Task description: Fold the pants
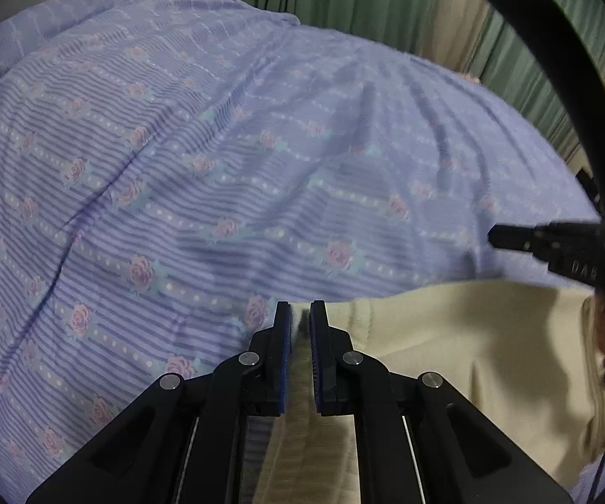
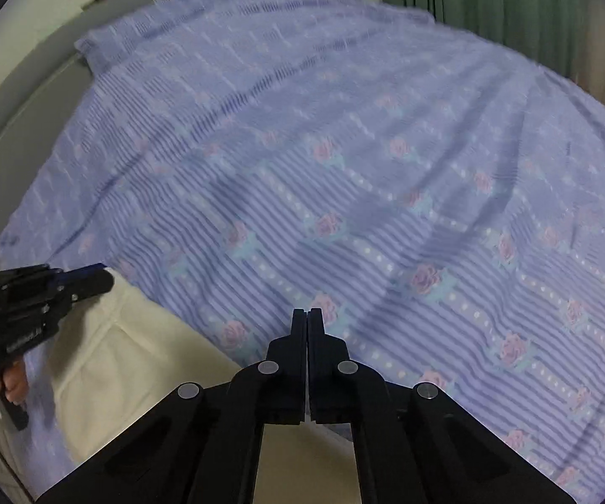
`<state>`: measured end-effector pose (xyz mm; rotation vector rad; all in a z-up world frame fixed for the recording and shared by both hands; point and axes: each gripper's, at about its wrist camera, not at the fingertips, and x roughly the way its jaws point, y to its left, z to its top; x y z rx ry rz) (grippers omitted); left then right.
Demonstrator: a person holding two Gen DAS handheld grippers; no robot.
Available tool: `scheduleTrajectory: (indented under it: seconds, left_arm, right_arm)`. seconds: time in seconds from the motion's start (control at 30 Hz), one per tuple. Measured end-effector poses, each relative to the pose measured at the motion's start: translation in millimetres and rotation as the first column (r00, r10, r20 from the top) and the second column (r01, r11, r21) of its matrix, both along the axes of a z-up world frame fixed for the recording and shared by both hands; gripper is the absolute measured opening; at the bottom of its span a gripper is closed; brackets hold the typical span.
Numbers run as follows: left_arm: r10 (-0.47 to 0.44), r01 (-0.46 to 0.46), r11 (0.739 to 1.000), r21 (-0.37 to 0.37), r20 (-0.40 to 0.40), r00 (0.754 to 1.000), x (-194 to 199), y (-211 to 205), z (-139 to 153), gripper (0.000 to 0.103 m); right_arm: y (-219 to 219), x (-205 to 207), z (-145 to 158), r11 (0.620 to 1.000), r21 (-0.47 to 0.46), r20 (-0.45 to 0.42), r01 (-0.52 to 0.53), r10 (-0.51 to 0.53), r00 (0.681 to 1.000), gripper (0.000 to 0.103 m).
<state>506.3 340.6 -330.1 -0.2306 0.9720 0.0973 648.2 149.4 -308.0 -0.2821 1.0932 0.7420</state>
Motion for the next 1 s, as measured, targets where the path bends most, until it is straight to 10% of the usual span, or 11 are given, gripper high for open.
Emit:
scheduleTrajectory:
  seconds: [0.03, 0.1, 0.13, 0.2, 0.43, 0.67, 1.0]
  left_arm:
    - [-0.002, 0.002, 1.000, 0.002, -0.001, 1.000, 1, 0, -1, 0.015]
    - [0.056, -0.056, 0.997, 0.048, 0.005, 0.998, 2, 6, 5, 0.020]
    - [0.090, -0.090, 0.993, 0.071, 0.016, 0.996, 0, 10, 11, 0.038]
    - [0.179, -0.186, 0.980, 0.076, 0.088, 0.980, -16, 21, 33, 0.060]
    - [0.273, -0.279, 0.960, 0.002, 0.208, 0.939, -125, 2, 62, 0.087]
    - [0.361, -0.321, 0.889, -0.327, 0.068, 0.930, -173, -28, -5, 0.087]
    - [0.409, -0.332, 0.814, -0.477, 0.064, 0.911, -136, -18, -46, 0.080]
  right_arm:
    - [1, -4, 0, 0.999, -0.041, 0.036, 0.006, -0.005, 0.999, 0.005]
    - [-5, -19, 9, 0.997, -0.068, 0.116, 0.023, -0.015, 0.993, 0.057]
    - [-9, -25, 13, 0.995, -0.085, 0.142, 0.054, -0.042, 0.989, 0.064]
    - [-18, -41, 27, 0.992, -0.069, 0.213, 0.105, -0.088, 0.973, 0.064]
    - [-52, -118, 65, 0.986, -0.001, 0.319, 0.166, -0.157, 0.935, 0.072]
    - [-76, -168, 56, 0.980, 0.022, 0.247, 0.199, -0.198, 0.948, 0.072]
    - [-106, -171, 22, 0.938, 0.045, 0.123, 0.345, -0.348, 0.929, 0.072]
